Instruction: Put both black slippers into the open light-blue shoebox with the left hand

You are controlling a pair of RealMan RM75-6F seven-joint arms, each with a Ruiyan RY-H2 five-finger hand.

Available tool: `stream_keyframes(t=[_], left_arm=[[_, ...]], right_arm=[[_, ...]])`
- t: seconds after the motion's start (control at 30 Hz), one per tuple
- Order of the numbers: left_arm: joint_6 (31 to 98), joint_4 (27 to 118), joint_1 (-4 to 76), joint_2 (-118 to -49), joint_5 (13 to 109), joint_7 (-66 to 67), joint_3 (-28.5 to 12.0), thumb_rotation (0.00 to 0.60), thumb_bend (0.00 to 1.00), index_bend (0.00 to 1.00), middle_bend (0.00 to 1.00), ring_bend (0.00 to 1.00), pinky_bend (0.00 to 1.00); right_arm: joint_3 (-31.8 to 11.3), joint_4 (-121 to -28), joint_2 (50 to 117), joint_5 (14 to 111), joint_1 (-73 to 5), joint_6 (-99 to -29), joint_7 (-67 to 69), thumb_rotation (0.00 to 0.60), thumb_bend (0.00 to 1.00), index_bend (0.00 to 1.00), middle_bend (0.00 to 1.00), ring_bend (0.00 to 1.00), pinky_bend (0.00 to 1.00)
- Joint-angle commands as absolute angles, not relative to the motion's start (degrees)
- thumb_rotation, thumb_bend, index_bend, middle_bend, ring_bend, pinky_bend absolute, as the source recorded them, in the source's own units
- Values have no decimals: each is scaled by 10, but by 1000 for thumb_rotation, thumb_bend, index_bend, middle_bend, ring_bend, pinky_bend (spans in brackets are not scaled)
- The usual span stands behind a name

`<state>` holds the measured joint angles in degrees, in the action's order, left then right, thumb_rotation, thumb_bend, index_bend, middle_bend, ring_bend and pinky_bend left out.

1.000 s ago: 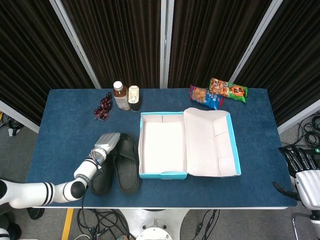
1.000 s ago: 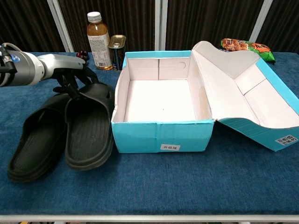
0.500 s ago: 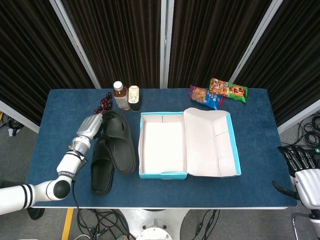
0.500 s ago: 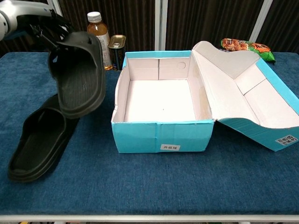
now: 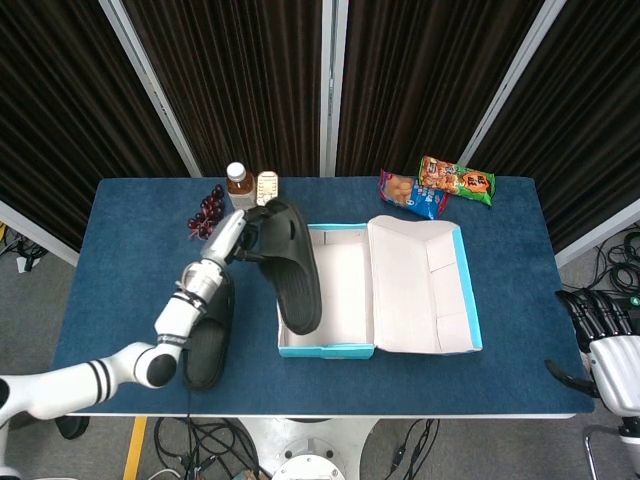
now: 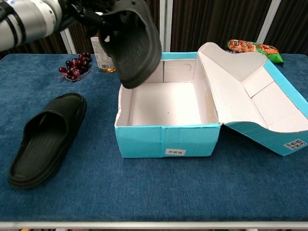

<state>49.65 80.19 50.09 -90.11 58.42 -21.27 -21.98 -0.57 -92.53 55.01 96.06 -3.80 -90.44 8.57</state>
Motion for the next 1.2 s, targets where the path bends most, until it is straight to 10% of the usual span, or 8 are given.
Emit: stream_keyframes(t=[0.03,0.57,1.2], left_arm=[[488,729,536,-965,630,-241,-224,600,243,455,484,799,778],[522,458,604,-1140,734,-321,-200,600,200,440,462,782,749],[447,374,631,-1217,699,-382,-224,600,161,426,461,779,675]], right_arm=[[-7,-930,547,957,-39,-901,82,600,75,0,114,0,0],[-13,-956,536,934,-43,-881,60,600,76,0,114,0,0],[-15,-970,532,929,-44,-875,47,600,77,0,114,0,0]])
